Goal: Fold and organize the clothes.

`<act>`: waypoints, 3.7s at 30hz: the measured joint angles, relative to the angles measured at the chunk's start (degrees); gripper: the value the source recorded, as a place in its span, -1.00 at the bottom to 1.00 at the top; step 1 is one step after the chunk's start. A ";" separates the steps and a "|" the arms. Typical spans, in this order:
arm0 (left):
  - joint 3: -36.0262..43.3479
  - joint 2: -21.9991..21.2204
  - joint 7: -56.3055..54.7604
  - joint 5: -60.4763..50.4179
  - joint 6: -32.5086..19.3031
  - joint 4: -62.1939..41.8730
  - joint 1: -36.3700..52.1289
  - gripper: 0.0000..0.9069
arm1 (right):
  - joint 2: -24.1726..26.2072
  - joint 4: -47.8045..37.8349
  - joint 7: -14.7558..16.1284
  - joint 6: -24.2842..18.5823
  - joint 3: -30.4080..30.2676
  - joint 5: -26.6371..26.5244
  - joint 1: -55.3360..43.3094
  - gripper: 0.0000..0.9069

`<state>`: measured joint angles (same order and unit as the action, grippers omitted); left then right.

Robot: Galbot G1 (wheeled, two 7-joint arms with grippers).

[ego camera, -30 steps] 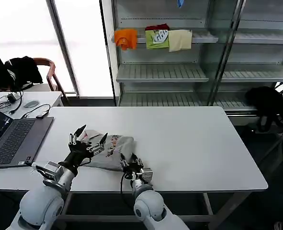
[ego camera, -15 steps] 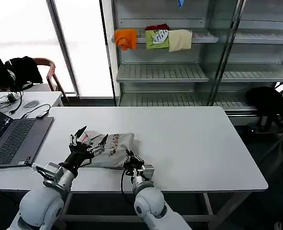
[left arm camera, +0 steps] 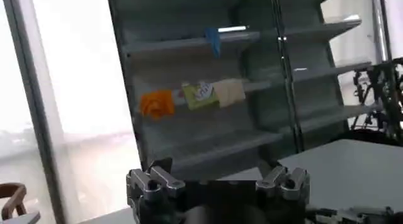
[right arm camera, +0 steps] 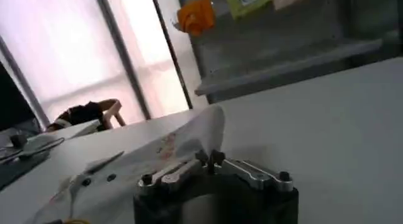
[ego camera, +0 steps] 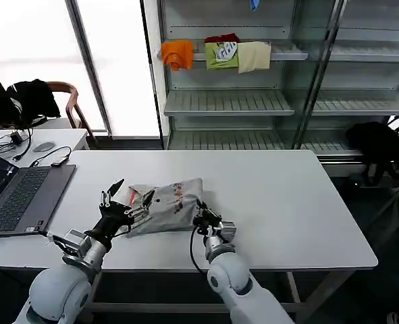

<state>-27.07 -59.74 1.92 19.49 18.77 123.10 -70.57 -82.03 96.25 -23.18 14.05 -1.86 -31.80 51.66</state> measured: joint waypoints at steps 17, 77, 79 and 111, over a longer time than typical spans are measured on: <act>0.99 0.01 0.30 0.00 0.53 0.05 0.34 1.00 | 6.92 3.55 1.22 -1.34 7.03 -2.26 4.21 1.00; -8.63 -2.84 -15.29 7.59 -17.53 4.64 -27.56 1.00 | 26.14 28.15 -3.07 -29.50 34.95 15.72 49.45 1.00; -8.80 -2.89 -15.16 7.19 -18.11 4.79 -28.06 1.00 | 26.21 28.03 -3.06 -29.80 34.99 15.73 49.74 1.00; -9.95 -2.47 -12.77 3.07 -23.28 5.70 -32.60 1.00 | 27.31 27.92 -0.68 -30.18 35.56 15.79 52.59 1.00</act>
